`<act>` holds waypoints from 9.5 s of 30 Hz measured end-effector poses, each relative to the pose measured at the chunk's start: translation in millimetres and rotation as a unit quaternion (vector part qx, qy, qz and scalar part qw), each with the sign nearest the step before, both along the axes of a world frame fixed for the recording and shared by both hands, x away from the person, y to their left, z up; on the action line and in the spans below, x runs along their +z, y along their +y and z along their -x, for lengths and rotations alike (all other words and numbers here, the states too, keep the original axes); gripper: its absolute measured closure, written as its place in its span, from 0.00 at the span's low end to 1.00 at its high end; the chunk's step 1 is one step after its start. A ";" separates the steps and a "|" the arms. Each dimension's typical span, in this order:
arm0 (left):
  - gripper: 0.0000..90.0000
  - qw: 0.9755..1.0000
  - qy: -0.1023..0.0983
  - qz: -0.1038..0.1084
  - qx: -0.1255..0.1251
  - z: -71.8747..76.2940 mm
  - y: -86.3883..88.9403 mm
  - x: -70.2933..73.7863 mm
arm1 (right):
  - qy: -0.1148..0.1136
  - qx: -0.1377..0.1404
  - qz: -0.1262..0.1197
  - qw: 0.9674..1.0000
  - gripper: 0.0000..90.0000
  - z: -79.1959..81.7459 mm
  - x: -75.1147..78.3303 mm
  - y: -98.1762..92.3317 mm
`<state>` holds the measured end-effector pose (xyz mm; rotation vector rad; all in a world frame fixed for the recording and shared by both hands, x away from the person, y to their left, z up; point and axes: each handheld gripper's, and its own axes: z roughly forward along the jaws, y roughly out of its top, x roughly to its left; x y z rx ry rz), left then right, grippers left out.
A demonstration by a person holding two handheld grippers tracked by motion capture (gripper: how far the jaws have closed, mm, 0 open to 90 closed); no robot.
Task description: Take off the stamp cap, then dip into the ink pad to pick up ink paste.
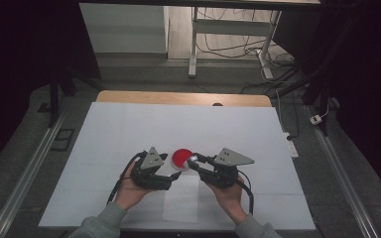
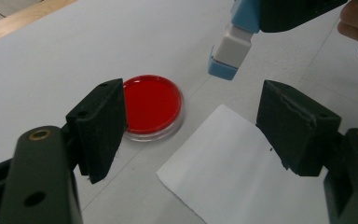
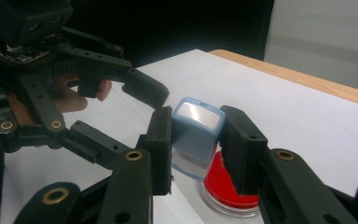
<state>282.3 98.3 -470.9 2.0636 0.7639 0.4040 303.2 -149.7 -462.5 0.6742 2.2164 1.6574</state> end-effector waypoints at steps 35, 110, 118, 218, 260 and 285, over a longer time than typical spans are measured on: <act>0.49 0.999 -0.007 -0.018 -0.027 -3.4 -23.2 -10.4 | 0.010 0.006 -0.002 1.000 0.71 1.0 -3.8 1.8; 0.83 0.995 -0.057 -0.078 -0.034 1.2 -34.1 -16.5 | 0.031 0.005 -0.026 0.999 0.72 1.5 -5.9 1.4; 0.83 0.995 -0.056 -0.076 -0.032 0.8 -33.9 -18.0 | 0.038 -0.001 -0.037 0.999 0.74 -0.5 -4.1 -4.2; 0.83 0.997 -0.002 0.012 0.081 56.7 116.3 -23.0 | 0.017 -0.034 -0.028 0.999 0.74 -7.7 0.1 -32.7; 0.83 0.997 0.005 0.001 0.077 53.7 115.4 -27.9 | 0.030 -0.042 -0.017 0.999 0.74 -37.6 3.9 -17.1; 0.83 0.997 0.006 0.000 0.076 52.1 114.9 -29.6 | 0.048 -0.032 0.022 0.998 0.74 -61.2 -9.2 12.4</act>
